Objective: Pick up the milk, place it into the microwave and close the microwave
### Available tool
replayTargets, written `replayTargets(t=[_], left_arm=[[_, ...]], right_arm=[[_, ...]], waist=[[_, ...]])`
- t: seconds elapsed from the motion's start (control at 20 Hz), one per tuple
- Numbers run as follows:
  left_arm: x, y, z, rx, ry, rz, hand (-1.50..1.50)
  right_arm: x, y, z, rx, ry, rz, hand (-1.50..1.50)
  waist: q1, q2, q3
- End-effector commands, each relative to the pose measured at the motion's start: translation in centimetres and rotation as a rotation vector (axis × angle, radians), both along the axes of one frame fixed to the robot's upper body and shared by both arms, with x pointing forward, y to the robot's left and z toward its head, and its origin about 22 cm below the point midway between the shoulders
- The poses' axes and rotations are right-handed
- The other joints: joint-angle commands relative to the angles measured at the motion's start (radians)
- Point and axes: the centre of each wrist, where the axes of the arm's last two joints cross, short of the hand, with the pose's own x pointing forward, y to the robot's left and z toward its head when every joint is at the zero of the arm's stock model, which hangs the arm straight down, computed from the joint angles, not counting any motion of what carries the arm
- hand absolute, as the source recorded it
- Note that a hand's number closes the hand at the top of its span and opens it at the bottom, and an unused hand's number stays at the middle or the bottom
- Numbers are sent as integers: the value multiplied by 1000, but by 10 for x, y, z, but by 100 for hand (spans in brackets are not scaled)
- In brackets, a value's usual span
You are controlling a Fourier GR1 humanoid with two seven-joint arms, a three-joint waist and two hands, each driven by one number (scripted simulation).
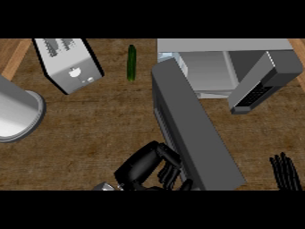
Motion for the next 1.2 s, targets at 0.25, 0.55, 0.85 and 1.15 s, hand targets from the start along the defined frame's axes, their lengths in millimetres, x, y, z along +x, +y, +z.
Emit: replayTargets(t=[0.25,0.55,0.85,1.15], left_arm=[[5,-57,-28,145,29,-32,150],[7,-73,-31,156,80,23,150],[23,-73,-30,32,93,148,150],[59,-75,-2,-103,28,254,-150]], right_arm=[[2,-4,33,121,-145,156,-150],[13,6,59,135,-217,256,-150],[27,10,88,121,-249,312,-150],[40,14,108,121,-271,354,-150]], waist=[[-33,7,0],[-97,11,0],[-149,24,-4],[-182,37,-4]])
